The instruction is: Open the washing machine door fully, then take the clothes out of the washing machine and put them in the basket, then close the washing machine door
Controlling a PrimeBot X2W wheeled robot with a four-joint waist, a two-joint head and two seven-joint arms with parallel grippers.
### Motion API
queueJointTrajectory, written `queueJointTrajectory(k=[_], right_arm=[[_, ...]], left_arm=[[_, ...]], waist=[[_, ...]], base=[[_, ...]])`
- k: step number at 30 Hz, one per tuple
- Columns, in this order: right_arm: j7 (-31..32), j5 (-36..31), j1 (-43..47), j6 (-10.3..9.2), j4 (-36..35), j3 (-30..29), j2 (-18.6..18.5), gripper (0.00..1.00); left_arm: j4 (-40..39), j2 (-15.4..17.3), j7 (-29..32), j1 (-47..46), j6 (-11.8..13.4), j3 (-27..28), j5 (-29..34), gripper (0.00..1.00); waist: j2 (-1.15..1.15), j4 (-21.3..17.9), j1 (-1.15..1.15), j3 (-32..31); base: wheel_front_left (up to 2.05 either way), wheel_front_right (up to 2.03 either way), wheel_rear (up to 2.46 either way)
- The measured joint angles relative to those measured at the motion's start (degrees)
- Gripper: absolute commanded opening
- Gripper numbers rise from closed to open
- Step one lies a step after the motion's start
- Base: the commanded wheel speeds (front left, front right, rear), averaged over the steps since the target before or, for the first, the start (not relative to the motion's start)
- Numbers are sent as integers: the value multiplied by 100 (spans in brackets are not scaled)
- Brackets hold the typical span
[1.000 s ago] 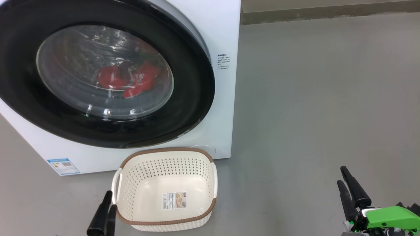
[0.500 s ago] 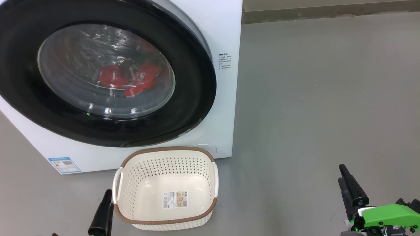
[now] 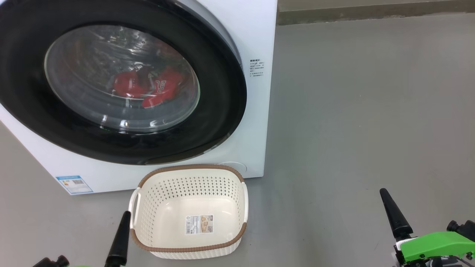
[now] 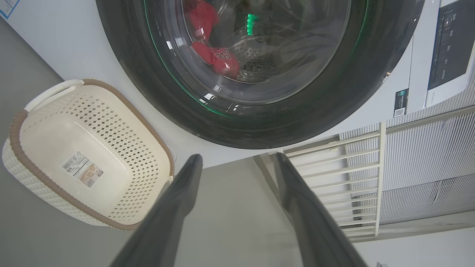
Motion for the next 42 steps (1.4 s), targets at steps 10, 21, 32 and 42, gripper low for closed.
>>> queueJointTrajectory(k=[10, 21, 32, 42], right_arm=[[-180, -683, 6, 0, -41, 74, -36, 100], [-345, -1339, 32, 0, -76, 245, -174, 100], [-537, -1963, 109, 0, -79, 388, -268, 100], [-693, -2453, 131, 0, -101, 467, -347, 100]], left_arm=[[-168, 7, -155, 116, 210, -194, 1004, 100], [-243, 112, -348, 132, 513, -412, 1809, 100], [-354, 155, -522, 237, 661, -557, 2516, 100], [-471, 174, -688, 273, 755, -652, 3194, 100]], waist=[[0, 20, 0, 18], [0, 32, 0, 28], [0, 58, 0, 8], [0, 88, 0, 10]], base=[[0, 0, 0], [0, 0, 0], [0, 0, 0], [0, 0, 0]])
